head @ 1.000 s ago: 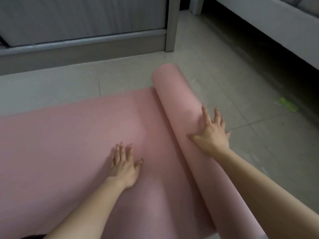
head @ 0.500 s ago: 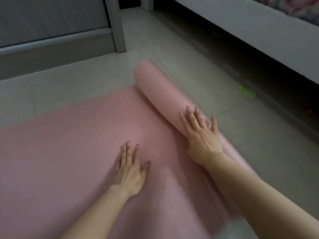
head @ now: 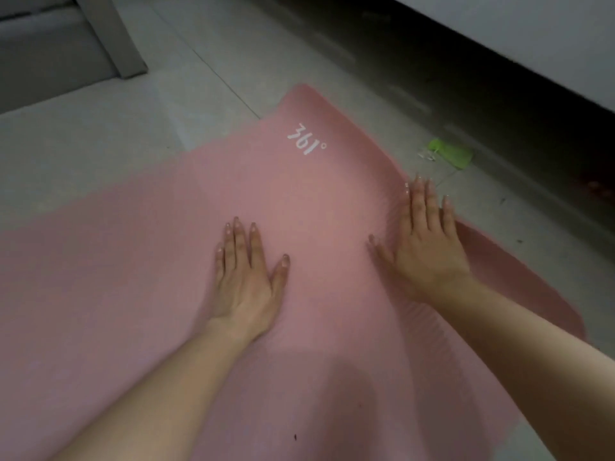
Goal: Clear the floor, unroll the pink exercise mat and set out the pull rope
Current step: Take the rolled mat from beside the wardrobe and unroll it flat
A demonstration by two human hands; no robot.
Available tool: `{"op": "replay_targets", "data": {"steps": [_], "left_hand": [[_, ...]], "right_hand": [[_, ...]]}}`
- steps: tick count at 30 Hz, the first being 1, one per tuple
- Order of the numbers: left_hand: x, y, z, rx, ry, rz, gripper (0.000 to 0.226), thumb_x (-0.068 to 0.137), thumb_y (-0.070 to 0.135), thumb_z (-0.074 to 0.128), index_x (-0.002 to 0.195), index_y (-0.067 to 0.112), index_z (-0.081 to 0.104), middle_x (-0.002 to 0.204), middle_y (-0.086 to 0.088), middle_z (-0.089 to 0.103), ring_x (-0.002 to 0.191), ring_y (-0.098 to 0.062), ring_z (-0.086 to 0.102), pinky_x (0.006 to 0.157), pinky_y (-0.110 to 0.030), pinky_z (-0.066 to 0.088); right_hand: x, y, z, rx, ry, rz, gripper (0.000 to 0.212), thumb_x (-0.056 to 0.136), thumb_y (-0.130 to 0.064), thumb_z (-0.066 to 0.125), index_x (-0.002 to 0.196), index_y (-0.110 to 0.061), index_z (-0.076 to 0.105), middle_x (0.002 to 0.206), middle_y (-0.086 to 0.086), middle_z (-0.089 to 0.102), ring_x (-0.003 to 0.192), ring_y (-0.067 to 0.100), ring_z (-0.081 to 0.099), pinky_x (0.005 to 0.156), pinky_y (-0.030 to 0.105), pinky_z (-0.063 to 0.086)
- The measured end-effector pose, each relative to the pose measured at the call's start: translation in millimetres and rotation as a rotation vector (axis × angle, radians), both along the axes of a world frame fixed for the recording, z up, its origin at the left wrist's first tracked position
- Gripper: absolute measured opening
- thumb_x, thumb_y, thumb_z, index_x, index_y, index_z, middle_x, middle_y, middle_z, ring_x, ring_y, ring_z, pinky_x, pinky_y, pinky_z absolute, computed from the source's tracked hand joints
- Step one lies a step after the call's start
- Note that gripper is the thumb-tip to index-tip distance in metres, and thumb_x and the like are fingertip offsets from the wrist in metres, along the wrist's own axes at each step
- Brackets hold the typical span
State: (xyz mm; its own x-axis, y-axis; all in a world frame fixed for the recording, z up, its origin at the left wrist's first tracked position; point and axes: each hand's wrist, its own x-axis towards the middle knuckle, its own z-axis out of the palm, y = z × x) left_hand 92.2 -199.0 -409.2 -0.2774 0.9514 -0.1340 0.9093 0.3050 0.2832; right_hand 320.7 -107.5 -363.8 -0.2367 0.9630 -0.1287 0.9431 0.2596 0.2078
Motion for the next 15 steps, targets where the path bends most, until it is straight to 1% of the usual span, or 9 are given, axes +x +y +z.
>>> {"op": "replay_targets", "data": {"steps": [2, 3, 5, 7, 10, 12, 15], "left_hand": [[0, 2, -5, 0.067, 0.061, -0.004, 0.075, 0.097, 0.054, 0.013, 0.153, 0.007, -0.001, 0.162, -0.017, -0.007, 0.150, -0.025, -0.010, 0.122, -0.037, -0.005], [0, 2, -7, 0.089, 0.077, 0.000, 0.075, 0.096, 0.055, 0.012, 0.153, 0.008, 0.002, 0.162, -0.016, -0.003, 0.150, -0.025, -0.007, 0.122, -0.036, -0.004], [0, 0, -9, 0.107, 0.075, -0.001, 0.076, 0.094, 0.055, 0.013, 0.153, 0.008, 0.005, 0.162, -0.015, 0.000, 0.151, -0.024, -0.005, 0.121, -0.035, -0.002], [0, 2, -8, 0.106, 0.070, -0.001, 0.075, 0.095, 0.054, 0.015, 0.153, 0.008, 0.006, 0.162, -0.015, 0.000, 0.151, -0.024, -0.005, 0.122, -0.036, -0.001], [2, 2, -4, 0.074, 0.064, -0.001, 0.075, 0.095, 0.053, 0.016, 0.154, 0.009, 0.005, 0.162, -0.015, -0.001, 0.151, -0.023, -0.005, 0.123, -0.036, 0.000], [2, 3, -1, 0.076, 0.059, 0.011, 0.075, 0.094, 0.054, 0.017, 0.153, 0.009, 0.009, 0.162, -0.015, 0.001, 0.151, -0.024, -0.002, 0.122, -0.035, 0.001], [2, 5, 0, 0.062, 0.059, 0.015, 0.074, 0.095, 0.052, 0.021, 0.153, 0.008, 0.012, 0.162, -0.015, 0.005, 0.151, -0.026, 0.002, 0.119, -0.035, -0.001]], "right_hand": [[2, 18, -15, -0.091, 0.160, -0.133, 0.090, 0.095, -0.064, 0.015, 0.151, 0.000, -0.013, 0.160, 0.021, -0.020, 0.148, 0.033, -0.020, 0.118, 0.046, -0.014], [3, 27, -22, -0.115, 0.206, -0.192, 0.092, 0.094, -0.066, 0.015, 0.152, 0.000, -0.011, 0.160, 0.022, -0.019, 0.148, 0.033, -0.020, 0.119, 0.045, -0.013], [4, 40, -37, -0.163, 0.244, -0.286, 0.095, 0.092, -0.069, 0.013, 0.152, 0.000, -0.011, 0.160, 0.022, -0.019, 0.148, 0.032, -0.020, 0.120, 0.047, -0.012], [-6, 50, -46, -0.160, 0.313, -0.329, 0.095, 0.092, -0.069, 0.014, 0.152, 0.001, -0.010, 0.160, 0.024, -0.016, 0.149, 0.034, -0.017, 0.120, 0.050, -0.011], [-30, 63, -51, -0.122, 0.363, -0.235, 0.087, 0.094, -0.065, 0.015, 0.154, -0.007, -0.009, 0.160, 0.027, -0.013, 0.148, 0.038, -0.015, 0.119, 0.048, -0.013], [-51, 79, -51, -0.120, 0.367, -0.148, 0.084, 0.094, -0.065, 0.016, 0.155, -0.011, -0.007, 0.161, 0.024, -0.013, 0.149, 0.037, -0.016, 0.118, 0.047, -0.014], [-89, 111, -54, -0.121, 0.373, -0.116, 0.085, 0.094, -0.066, 0.016, 0.155, -0.011, -0.005, 0.163, 0.017, -0.013, 0.149, 0.032, -0.017, 0.119, 0.049, -0.013]]}}
